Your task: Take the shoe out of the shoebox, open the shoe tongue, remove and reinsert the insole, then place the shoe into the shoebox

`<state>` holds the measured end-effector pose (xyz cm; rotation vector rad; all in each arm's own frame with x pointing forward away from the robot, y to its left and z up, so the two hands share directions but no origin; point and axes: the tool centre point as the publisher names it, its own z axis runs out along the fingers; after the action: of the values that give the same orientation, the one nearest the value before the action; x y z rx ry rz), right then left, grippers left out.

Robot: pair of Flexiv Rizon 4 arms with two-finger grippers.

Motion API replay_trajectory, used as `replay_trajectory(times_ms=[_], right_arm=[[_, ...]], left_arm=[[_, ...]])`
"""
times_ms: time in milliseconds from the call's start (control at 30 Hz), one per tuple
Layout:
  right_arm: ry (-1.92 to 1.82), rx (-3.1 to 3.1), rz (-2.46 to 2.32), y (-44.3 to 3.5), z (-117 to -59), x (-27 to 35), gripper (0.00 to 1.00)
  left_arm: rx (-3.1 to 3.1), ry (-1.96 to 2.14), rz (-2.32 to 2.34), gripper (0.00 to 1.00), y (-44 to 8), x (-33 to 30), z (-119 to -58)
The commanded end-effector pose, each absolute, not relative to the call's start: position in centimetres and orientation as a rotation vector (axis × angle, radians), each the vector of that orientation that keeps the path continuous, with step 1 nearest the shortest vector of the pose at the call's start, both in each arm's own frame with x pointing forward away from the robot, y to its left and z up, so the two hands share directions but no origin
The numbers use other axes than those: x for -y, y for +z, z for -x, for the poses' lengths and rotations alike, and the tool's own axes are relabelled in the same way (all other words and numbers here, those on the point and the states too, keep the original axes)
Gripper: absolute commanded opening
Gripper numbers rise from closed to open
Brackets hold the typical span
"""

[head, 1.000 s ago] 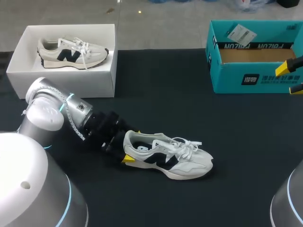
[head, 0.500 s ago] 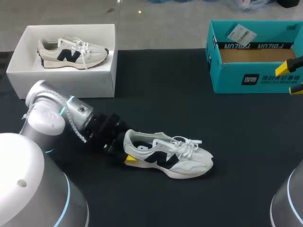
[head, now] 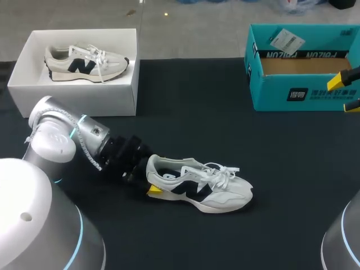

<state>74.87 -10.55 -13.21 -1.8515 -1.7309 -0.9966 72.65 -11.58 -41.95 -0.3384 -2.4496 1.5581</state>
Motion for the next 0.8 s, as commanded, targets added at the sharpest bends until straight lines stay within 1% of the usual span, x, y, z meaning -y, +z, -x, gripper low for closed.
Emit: replay_trajectory(times_ms=[33, 267, 467, 800], right_arm=[[-0.993, 1.731, 1.854, -13.2, -74.9, 10.5, 1.00], [-0.993, 1.731, 1.854, -13.2, -74.9, 10.5, 1.00], [-0.993, 1.731, 1.854, -13.2, -74.9, 10.5, 1.00], [-0.993, 1.731, 1.854, -13.2, -74.9, 10.5, 1.00]], left_arm=[[2.451, 1.554, 0.340, 0.00, -41.8, 11.5, -72.6], [2.547, 1.600, 0.150, 0.00, -41.4, 11.6, -71.8], [2.663, 1.541, 0.007, 0.00, -40.9, 12.0, -71.2], [2.710, 1.442, -0.027, 0.00, -41.7, 11.7, -71.9]])
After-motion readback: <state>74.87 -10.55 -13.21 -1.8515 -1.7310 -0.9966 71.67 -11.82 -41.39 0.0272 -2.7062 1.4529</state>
